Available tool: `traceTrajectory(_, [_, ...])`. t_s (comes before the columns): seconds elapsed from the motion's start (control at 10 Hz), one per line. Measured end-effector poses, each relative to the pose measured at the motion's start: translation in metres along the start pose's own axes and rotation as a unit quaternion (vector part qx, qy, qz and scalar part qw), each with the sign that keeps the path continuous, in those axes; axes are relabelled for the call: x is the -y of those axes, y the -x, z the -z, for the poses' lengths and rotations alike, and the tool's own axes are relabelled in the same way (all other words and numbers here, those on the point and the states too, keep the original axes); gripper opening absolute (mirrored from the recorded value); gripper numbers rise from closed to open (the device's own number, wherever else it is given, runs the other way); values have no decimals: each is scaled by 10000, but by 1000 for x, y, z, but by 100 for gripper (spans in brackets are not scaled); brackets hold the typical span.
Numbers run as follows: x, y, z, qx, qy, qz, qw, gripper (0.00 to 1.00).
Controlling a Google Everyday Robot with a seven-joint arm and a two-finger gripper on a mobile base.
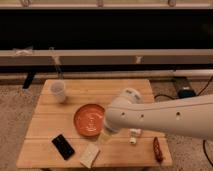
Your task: Move the arm in a circular motion
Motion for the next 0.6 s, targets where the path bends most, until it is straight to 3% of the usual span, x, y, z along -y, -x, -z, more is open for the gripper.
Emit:
traceTrajectory(0.1, [31, -22, -1, -57, -12, -277, 9996, 80])
traceTrajectory(0.3, [79, -43, -3, -133, -42, -605, 9981, 80])
traceTrajectory(0.6, [155, -38, -7, -262, -145, -854, 9959, 80])
